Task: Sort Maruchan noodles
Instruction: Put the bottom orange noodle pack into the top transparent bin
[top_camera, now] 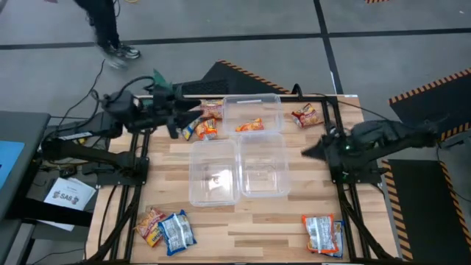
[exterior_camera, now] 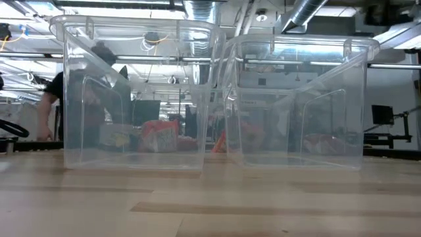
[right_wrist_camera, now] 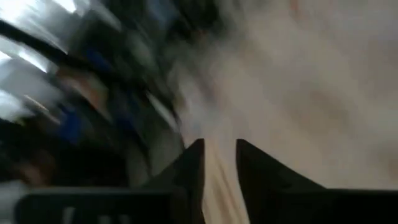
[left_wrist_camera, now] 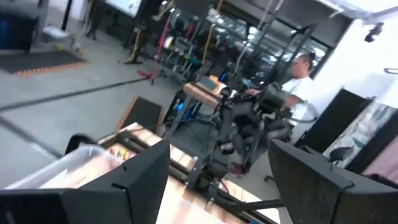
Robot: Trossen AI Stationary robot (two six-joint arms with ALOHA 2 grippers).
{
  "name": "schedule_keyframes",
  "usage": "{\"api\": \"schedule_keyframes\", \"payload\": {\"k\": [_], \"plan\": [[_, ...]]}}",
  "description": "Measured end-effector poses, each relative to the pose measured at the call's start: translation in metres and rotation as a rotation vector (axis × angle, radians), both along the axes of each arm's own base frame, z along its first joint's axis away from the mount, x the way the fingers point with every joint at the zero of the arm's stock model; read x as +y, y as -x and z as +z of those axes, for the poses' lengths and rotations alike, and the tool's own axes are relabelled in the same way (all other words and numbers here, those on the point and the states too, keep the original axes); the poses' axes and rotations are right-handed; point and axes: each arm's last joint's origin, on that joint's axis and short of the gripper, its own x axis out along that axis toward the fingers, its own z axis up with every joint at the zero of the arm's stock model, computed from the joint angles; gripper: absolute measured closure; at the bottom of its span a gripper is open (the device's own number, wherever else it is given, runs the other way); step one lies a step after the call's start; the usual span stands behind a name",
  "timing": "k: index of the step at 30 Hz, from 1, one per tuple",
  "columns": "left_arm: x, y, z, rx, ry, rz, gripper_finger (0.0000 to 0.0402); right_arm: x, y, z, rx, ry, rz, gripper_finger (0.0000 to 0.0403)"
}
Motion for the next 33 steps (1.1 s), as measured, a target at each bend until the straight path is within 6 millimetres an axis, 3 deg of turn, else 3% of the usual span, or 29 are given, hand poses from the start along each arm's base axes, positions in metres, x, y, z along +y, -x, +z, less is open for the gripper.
{"api": "schedule_keyframes", "payload": {"k": [4, 8, 12, 16, 24, 33], "plan": [[-0.003, 0.013, 0.006, -0.027, -0.039, -0.042, 0.0145, 0.025, -0.013, -0.004, 0.473, -0.168, 0.158, 0.0229], [-0.005, 0.023, 0.009, -0.032, -0.054, -0.082, 0.0145, 0.063, -0.029, -0.018, 0.709, -0.286, 0.244, 0.0172], [-0.007, 0.027, 0.007, -0.009, -0.055, -0.112, 0.0145, 0.101, -0.037, -0.039, 0.923, -0.364, 0.168, 0.0132], [-0.008, 0.028, 0.005, 0.013, -0.055, -0.141, 0.0145, 0.133, -0.037, -0.06, 1.141, -0.456, 0.017, 0.0117], [-0.009, 0.027, 0.004, 0.026, -0.05, -0.193, 0.0145, 0.177, -0.039, -0.101, 1.33, -0.477, -0.232, 0.0117], [-0.009, 0.028, 0.004, 0.019, -0.024, -0.195, 0.0145, 0.199, -0.056, -0.152, 1.418, -0.367, -0.325, 0.0117]]}}
